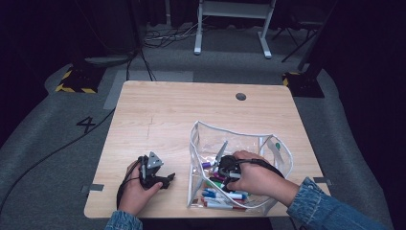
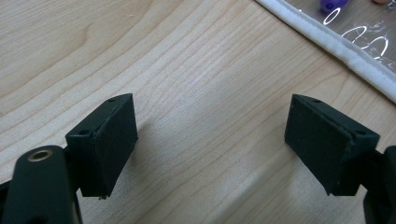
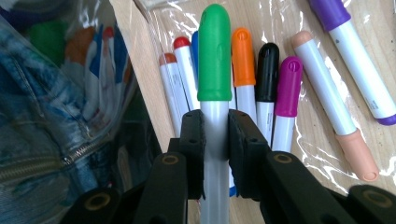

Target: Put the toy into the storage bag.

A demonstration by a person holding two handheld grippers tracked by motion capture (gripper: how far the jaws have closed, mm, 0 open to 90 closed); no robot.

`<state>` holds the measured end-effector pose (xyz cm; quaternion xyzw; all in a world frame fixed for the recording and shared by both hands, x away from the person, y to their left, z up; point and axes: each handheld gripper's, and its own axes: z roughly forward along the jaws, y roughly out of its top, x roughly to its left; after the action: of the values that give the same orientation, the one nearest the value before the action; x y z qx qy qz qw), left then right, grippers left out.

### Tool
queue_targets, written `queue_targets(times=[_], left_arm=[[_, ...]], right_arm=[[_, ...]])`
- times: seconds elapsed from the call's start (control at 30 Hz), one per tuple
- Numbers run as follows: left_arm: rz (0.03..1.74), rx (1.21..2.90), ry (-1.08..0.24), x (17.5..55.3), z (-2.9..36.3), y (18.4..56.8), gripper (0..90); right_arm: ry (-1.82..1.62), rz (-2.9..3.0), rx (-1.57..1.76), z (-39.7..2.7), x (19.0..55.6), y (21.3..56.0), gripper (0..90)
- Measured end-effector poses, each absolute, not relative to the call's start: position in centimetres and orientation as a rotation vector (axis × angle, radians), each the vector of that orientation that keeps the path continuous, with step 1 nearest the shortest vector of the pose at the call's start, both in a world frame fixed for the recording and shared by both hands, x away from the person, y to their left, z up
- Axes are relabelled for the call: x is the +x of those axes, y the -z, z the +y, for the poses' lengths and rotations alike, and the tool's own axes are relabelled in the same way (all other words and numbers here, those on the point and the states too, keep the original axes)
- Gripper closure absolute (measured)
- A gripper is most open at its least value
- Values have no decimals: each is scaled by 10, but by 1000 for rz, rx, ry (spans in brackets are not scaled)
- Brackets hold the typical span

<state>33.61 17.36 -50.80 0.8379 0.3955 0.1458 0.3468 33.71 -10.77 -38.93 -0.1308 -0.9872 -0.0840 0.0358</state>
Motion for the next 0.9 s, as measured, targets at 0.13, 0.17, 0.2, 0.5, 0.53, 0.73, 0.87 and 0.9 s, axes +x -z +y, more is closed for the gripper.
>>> queue_targets(times=[0.13, 0.17, 0.2, 0.5, 0.53, 0.73, 0.87, 0.9], left_arm=[[1026, 2174, -379, 336, 174, 508, 174], [1026, 2174, -378, 336, 174, 508, 174], [1026, 2174, -378, 336, 174, 508, 173], [1026, 2174, -378, 336, 174, 508, 174], [1026, 2174, -378, 336, 174, 508, 174], [1026, 2174, -378, 336, 173, 508, 174], [1026, 2174, -379, 336, 173, 508, 174], [1025, 2174, -379, 336, 173, 508, 174]], right_arm=[[194, -3031, -367, -106, 335, 392, 771], [176, -3028, -353, -106, 334, 392, 771], [165, -3028, -349, -106, 334, 393, 771], [285, -3088, -285, -107, 335, 389, 561], [296, -3099, -293, -108, 336, 386, 540], [560, -3106, -447, -125, 340, 344, 494], [681, -3109, -571, -147, 347, 314, 517], [715, -3105, -613, -153, 349, 308, 524]])
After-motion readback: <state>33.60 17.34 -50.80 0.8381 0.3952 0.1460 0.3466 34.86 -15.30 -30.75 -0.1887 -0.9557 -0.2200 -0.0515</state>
